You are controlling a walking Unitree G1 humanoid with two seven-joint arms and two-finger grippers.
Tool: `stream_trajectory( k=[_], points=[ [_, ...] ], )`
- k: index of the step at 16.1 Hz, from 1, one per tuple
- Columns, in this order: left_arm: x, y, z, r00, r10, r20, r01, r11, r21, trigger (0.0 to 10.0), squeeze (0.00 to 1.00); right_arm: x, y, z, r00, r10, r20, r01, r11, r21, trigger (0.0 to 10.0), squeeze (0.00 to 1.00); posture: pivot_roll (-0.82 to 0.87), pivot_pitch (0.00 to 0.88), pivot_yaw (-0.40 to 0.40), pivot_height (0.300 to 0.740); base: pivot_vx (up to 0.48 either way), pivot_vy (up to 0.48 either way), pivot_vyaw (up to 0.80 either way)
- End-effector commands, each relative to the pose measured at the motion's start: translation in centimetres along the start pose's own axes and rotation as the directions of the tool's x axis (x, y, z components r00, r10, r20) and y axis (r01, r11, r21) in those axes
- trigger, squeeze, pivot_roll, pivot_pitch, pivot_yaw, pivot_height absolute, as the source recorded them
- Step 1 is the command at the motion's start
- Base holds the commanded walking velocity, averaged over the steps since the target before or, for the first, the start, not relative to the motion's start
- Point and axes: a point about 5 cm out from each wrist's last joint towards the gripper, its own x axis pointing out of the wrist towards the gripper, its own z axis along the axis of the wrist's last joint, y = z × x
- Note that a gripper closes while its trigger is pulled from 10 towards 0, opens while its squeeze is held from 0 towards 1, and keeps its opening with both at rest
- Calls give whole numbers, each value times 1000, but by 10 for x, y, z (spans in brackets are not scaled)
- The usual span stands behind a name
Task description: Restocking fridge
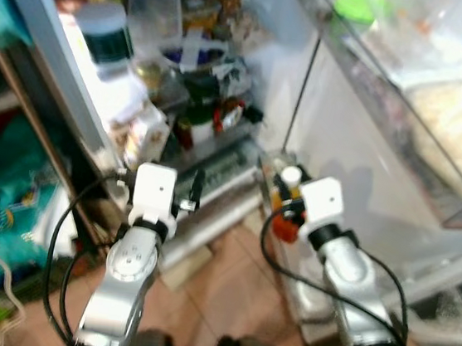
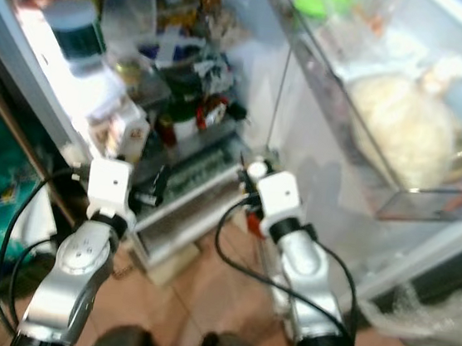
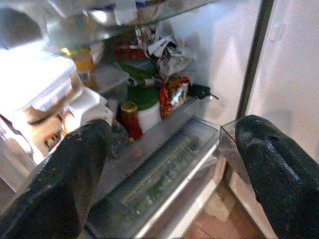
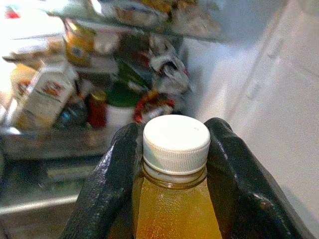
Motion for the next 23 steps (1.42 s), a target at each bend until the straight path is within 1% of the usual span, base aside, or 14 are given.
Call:
stream_trajectory(
  k=[1, 4, 11, 14, 15, 16, 18, 19, 20, 21, 22, 23],
  points=[
    [-1, 3, 2, 1000, 16, 5, -16, 1000, 7, 10000, 0, 3, 3, 8, 999, 9, 46, -9, 1000, 3, 10000, 0, 95, 107, -9, 740, 0, -356, 0],
    [-1, 4, 1, 1000, 20, 1, -20, 1000, 6, 10000, 0, 3, 4, 10, 998, 12, 62, -12, 1000, 4, 10000, 0, 96, 108, -10, 740, 0, -329, 0],
    [0, 5, 0, 1000, 27, 0, -27, 999, 21, 10000, 0, 4, 6, 10, 997, 18, 72, -18, 1000, 3, 10000, 0, 102, 100, -9, 740, 0, 0, 0],
    [4, 8, 3, 999, 42, 9, -42, 999, 29, 10000, 0, 10, 6, 11, 996, 19, 84, -19, 1000, 0, 10000, 0, 118, 84, 1, 740, 0, 0, 0],
    [7, 11, 10, 998, 46, 45, -48, 998, 35, 10000, 0, 15, 7, 15, 995, 21, 101, -21, 1000, 0, 10000, 0, 129, 73, 11, 740, 0, 0, 0],
    [9, 16, 11, 996, 68, 57, -71, 996, 52, 10000, 0, 19, 8, 16, 994, 18, 107, -18, 1000, 3, 10000, 0, 136, 65, 17, 740, 0, 0, 0],
    [9, 23, 5, 996, 79, 46, -82, 994, 74, 10000, 0, 23, 12, 16, 994, 11, 112, -12, 1000, 7, 10000, 0, 141, 50, 21, 740, 0, 0, 800],
    [7, 29, 1, 995, 97, 34, -100, 992, 83, 10000, 0, 25, 15, 19, 991, 11, 130, -12, 1000, 10, 10000, 0, 145, 38, 31, 740, 0, 0, 800],
    [3, 36, -3, 993, 116, 27, -117, 991, 70, 10000, 0, 27, 18, 24, 988, 9, 151, -11, 1000, 12, 10000, 0, 137, 25, 45, 740, 0, 0, 800],
    [-2, 41, -7, 990, 138, 11, -139, 989, 48, 10000, 0, 32, 22, 33, 982, 12, 186, -14, 1000, 12, 10000, 0, 121, 34, 57, 740, 0, 0, 800],
    [-5, 41, -9, 991, 137, 6, -137, 990, 41, 10000, 0, 36, 24, 38, 979, 13, 205, -15, 1000, 9, 10000, 0, 120, 46, 61, 740, 0, 0, 800],
    [-5, 36, -11, 995, 103, 2, -103, 993, 54, 10000, 0, 38, 24, 37, 979, 10, 204, -12, 1000, 9, 10000, 0, 126, 55, 60, 740, 0, 0, 800]
  ],
)
